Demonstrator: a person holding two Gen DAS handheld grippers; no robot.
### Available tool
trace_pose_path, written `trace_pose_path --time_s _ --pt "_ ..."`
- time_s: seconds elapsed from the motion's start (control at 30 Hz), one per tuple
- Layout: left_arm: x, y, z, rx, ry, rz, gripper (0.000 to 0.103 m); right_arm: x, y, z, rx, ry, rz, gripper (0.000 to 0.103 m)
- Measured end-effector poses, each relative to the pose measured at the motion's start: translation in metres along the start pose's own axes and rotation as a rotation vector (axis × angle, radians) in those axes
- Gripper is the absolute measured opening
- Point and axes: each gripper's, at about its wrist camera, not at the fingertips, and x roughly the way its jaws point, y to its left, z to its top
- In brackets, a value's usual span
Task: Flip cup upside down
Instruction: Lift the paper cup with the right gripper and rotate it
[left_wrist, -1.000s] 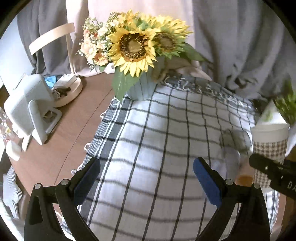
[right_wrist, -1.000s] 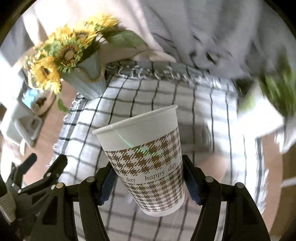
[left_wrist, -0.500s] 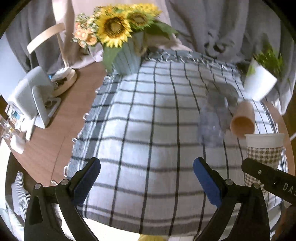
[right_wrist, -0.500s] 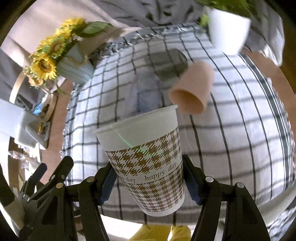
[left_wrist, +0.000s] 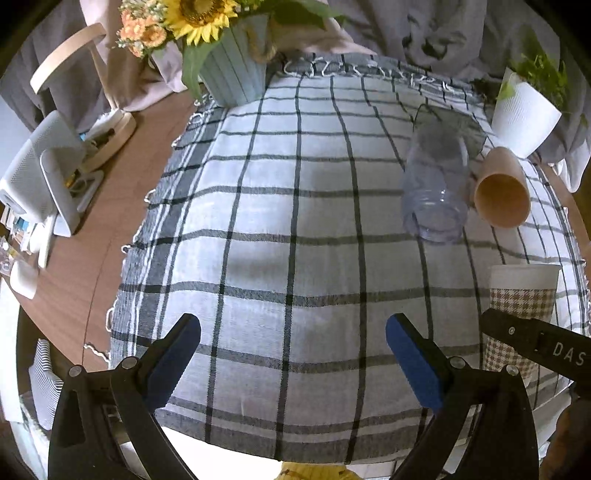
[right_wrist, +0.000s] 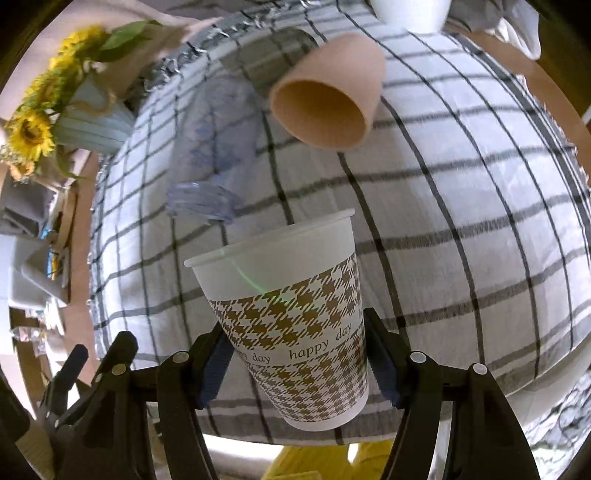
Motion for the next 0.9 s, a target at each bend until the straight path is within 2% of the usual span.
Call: trace_pose_path --time_s 0.47,0.5,0.57,0.7,0.9 --pt "0.007 -0.002 0.002 0.011 0.016 0.016 0.102 0.017 -0.009 0.004 0.025 0.050 -0.029 0.066" --pt "0.007 -0.003 0.002 0.011 0.016 0.017 0.102 0.017 -0.008 0.003 0.019 0.048 -0.029 0.067" --pt "0.006 -0.003 0.002 0.011 0.014 0.018 0.102 0.016 -0.007 0.002 0.014 0.043 -0.014 0.077" --pt "-0.001 -0.004 0.000 0.011 -0.003 0.017 0.102 0.004 -0.004 -0.002 -0.011 -0.005 -0.001 0.079" --pt "-0.026 -0.012 -0.004 0.006 -0.053 -0.014 0.102 -0.036 0.004 -0.013 -0.065 -0.117 -0.001 0.079"
